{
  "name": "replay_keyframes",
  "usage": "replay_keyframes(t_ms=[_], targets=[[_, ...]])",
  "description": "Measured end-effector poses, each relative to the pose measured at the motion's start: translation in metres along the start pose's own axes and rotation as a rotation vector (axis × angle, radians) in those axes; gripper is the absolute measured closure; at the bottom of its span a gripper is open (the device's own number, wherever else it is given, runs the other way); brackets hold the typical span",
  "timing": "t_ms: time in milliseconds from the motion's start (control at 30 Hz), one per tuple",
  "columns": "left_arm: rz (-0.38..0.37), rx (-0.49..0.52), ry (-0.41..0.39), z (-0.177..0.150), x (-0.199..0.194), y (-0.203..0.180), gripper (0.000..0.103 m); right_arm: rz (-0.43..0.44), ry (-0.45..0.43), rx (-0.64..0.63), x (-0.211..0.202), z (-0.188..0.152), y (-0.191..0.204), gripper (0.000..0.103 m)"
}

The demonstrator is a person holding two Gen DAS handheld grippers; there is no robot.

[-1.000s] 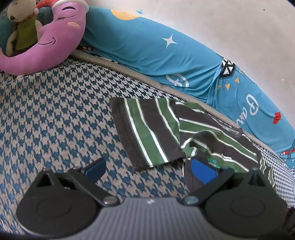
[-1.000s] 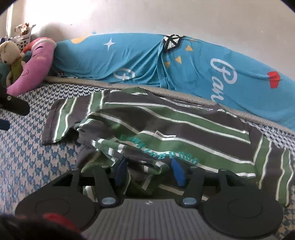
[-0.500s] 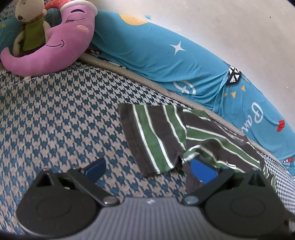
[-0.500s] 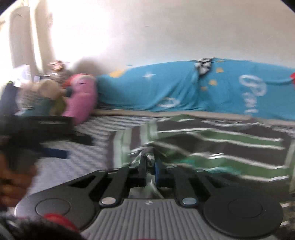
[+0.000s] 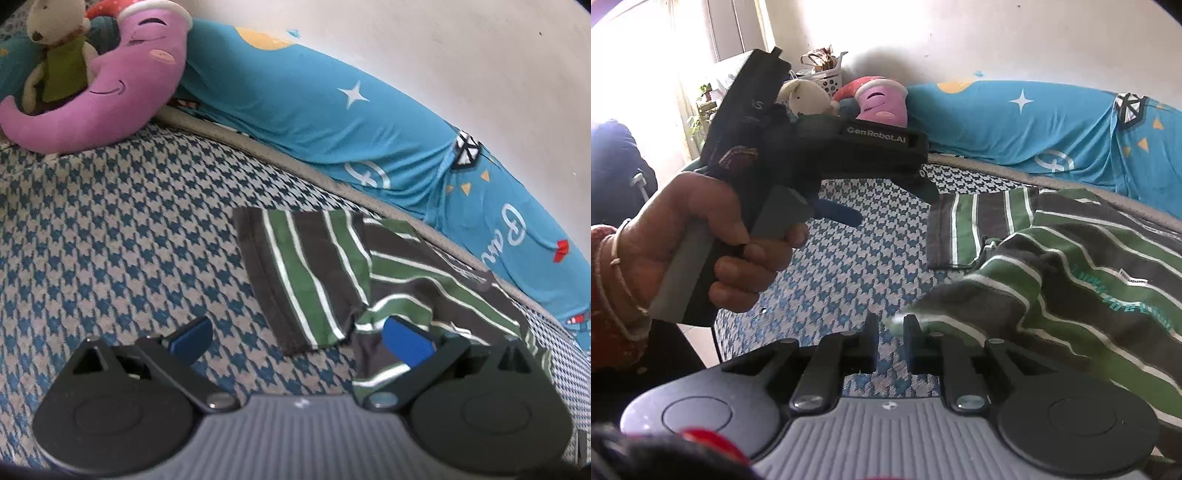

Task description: Fold clothes

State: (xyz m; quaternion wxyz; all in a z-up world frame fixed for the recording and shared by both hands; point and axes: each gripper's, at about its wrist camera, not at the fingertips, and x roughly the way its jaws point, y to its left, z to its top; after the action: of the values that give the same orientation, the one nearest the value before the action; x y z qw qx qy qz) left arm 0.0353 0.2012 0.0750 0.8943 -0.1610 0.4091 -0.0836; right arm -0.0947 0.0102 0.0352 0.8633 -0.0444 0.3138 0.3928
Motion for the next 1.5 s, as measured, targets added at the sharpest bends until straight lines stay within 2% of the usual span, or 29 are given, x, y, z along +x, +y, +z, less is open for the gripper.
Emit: replay_keyframes(t_ms=[200,433,633,767,1033,1200,1267,1500], targets=[[-0.065,0.046,0.04,-0.004,-0.002,-0.006,0.0,-0.179,-0.044,0.011,-0.028,0.0,-0.007,0.078],[-0.158,0.12,0.118,-0.025,-0.006,-0.02,0.0,-0.351,-0.026,0.074,-0.055,-0.014,-0.022,0.075],[-0.221,0.155,0.186,-0.046,-0.007,-0.032,0.0,-0.367,0.01,0.035,-0.064,-0.03,-0.016,0.067],[-0.254,0.149,0.225,-0.059,-0.006,-0.036,0.0,-0.334,0.029,0.014,-0.057,-0.038,-0.01,0.063],[-0.257,0.159,0.245,-0.069,0.006,-0.045,0.0,-0.37,0.058,-0.111,-0.028,-0.048,0.008,0.062],[-0.25,0.18,0.248,-0.07,0.013,-0.051,0.001,-0.377,0.064,-0.131,-0.015,-0.049,0.01,0.061],[-0.233,0.189,0.248,-0.07,0.016,-0.052,0.004,-0.385,0.063,-0.144,-0.011,-0.049,0.01,0.061],[-0.171,0.198,0.221,-0.067,0.024,-0.052,0.035,-0.412,0.061,-0.198,0.006,-0.05,0.012,0.061]])
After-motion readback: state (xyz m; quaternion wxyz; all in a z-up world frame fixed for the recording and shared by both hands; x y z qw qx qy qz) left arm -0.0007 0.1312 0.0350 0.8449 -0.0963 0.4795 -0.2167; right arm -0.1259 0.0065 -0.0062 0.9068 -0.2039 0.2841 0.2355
